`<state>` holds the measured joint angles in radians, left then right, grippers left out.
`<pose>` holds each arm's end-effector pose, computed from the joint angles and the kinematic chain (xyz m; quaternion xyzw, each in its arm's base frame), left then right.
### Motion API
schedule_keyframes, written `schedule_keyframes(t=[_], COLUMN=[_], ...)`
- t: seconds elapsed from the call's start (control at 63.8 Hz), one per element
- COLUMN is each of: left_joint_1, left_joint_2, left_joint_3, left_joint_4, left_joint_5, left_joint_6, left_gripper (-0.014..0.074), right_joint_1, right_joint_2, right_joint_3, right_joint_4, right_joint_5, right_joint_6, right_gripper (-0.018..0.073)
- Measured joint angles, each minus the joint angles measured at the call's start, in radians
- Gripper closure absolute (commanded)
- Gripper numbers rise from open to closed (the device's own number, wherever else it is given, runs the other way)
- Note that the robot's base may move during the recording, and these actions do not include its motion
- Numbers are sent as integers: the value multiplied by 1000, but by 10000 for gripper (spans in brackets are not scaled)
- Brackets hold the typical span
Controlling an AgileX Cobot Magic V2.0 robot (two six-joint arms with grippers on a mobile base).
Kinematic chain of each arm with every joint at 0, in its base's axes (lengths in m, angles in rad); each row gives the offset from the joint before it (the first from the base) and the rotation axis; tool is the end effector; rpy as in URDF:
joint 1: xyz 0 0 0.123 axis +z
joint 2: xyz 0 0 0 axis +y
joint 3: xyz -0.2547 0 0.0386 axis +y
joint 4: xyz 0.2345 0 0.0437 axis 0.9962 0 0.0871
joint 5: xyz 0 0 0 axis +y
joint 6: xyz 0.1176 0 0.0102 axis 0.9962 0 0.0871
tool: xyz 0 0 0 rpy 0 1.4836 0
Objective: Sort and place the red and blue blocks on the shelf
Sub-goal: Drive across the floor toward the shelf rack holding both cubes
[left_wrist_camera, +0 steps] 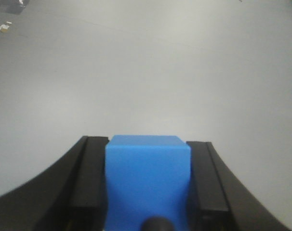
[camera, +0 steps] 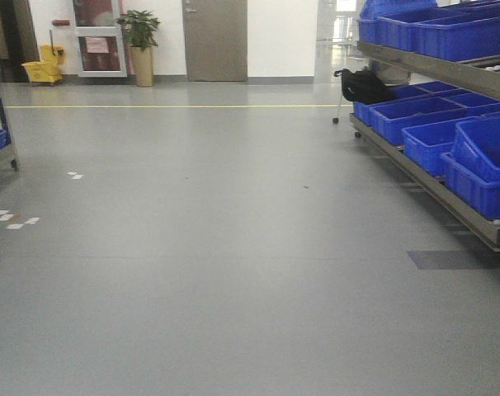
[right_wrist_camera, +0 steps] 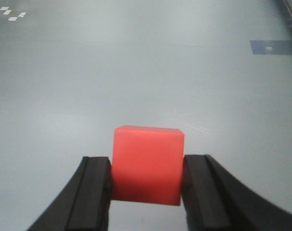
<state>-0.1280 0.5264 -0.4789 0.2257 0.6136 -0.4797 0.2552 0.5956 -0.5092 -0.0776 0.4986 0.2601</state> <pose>0.1353 -0.0021 0.2544 -0.1036 0.8680 -0.0458 0.4835 0.1481 0.0341 0.2649 -0.0177 0.8589 0.0979 0.5024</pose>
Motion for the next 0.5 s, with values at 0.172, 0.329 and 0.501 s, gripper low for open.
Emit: schedule_keyframes(t=[0.172, 0.329, 0.501], left_joint_1=[0, 0, 0], left_joint_2=[0, 0, 0], left_joint_3=[0, 0, 0], left_joint_4=[0, 0, 0], left_joint_5=[0, 0, 0], left_joint_6=[0, 0, 0], left_gripper=[472, 472, 472], right_joint_1=[0, 0, 0], right_joint_2=[0, 0, 0], right_joint_3=[0, 0, 0], right_joint_4=[0, 0, 0], right_joint_5=[0, 0, 0], right_joint_6=[0, 0, 0], right_gripper=[509, 509, 509])
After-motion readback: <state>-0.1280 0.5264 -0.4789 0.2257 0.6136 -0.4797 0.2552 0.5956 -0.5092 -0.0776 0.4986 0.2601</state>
